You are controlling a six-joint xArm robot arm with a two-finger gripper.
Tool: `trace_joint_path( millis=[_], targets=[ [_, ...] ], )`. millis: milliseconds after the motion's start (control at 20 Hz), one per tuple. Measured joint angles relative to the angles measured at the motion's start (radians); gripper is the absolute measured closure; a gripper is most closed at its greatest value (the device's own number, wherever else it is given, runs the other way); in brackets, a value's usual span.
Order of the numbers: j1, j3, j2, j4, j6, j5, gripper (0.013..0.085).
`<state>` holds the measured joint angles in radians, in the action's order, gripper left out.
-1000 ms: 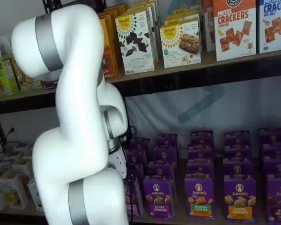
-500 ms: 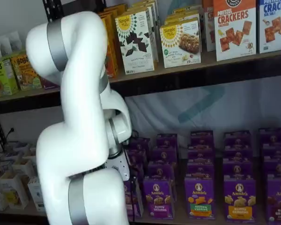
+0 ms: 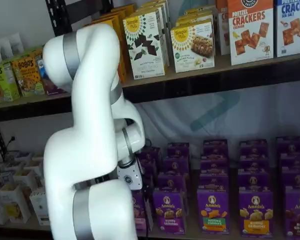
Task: Pick up the purple box with a pink patch in the middle, on the bottom shelf, the first box from the left
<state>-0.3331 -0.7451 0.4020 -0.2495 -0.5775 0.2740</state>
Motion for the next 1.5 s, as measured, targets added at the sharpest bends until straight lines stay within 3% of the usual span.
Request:
trace_joint_path(
  millis=[400, 650, 1100, 1500],
  targets=[
    [0.033, -0.157, 0.139, -0.021, 0.012, -0.008, 0.0130],
    [0.043, -0.239, 0.200, 0.017, 0.060, 0.007, 0.0130],
    [0.030, -0.303, 0.254, 0.088, 0.117, -0.009, 0.0130],
    [0.027, -0.335, 0.278, 0.051, 0.079, -0.018, 0.0130]
  ],
)
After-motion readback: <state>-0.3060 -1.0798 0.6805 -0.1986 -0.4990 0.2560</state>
